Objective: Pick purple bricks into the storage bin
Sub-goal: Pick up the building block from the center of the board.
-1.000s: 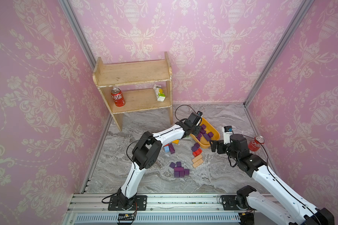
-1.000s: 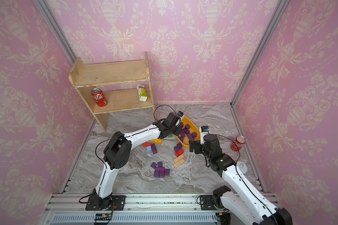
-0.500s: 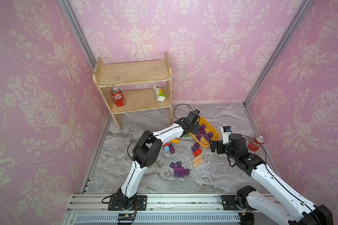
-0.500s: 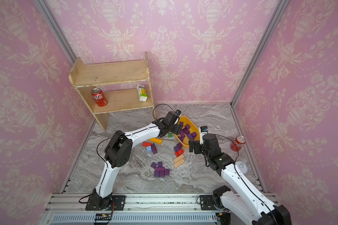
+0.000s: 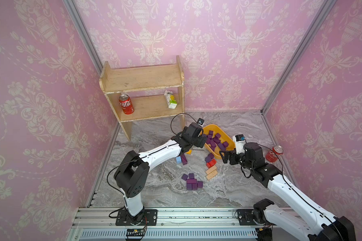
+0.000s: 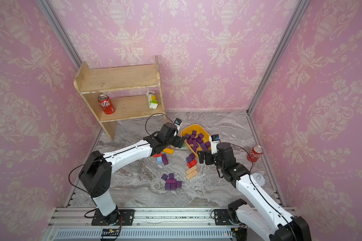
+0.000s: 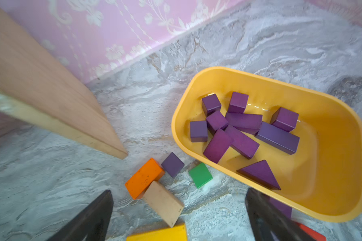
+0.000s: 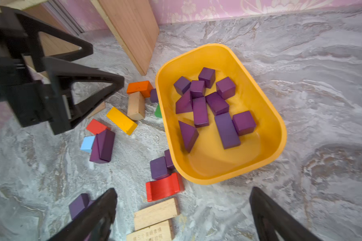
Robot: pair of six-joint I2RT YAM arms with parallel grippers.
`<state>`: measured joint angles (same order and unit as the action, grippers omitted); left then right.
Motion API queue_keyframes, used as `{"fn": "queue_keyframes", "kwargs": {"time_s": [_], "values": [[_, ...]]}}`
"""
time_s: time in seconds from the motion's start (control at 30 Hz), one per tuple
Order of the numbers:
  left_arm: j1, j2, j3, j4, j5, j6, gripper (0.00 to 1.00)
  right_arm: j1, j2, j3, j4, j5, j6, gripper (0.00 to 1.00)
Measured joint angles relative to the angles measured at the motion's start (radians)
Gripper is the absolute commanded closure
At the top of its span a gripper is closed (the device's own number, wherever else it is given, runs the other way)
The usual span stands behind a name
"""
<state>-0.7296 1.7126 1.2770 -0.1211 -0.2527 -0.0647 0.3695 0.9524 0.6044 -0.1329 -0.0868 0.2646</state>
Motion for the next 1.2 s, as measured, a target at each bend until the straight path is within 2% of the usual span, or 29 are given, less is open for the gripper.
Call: {"fn": "queue_keyframes", "kwargs": {"time_s": [0.17,0.27,0.5,0.63,0.9,1.2], "values": [[0.0,-0.179,-0.181,0.034,-0.081,0.004,0.01,0.14,0.176,0.059,0.019,0.004,0.005,0.0],[0.013,-0.262,-0.313,0.051,-0.118,0.0,0.01,0.229,0.307,0.145,0.021,0.002,0.007,0.07],[0.168,-0.402,-0.564,0.107,-0.116,-0.06,0.01,0.324,0.531,0.323,0.021,-0.016,0.011,0.16],[0.203,-0.439,-0.636,0.143,-0.108,-0.064,0.01,0.369,0.626,0.396,-0.009,-0.023,0.014,0.22],[0.263,-0.47,-0.741,0.241,-0.057,-0.079,0.01,0.437,0.691,0.435,-0.132,-0.008,0.014,0.29],[0.263,-0.583,-0.875,0.434,0.117,-0.074,0.01,0.487,0.692,0.439,-0.24,0.016,0.037,0.35]]}}
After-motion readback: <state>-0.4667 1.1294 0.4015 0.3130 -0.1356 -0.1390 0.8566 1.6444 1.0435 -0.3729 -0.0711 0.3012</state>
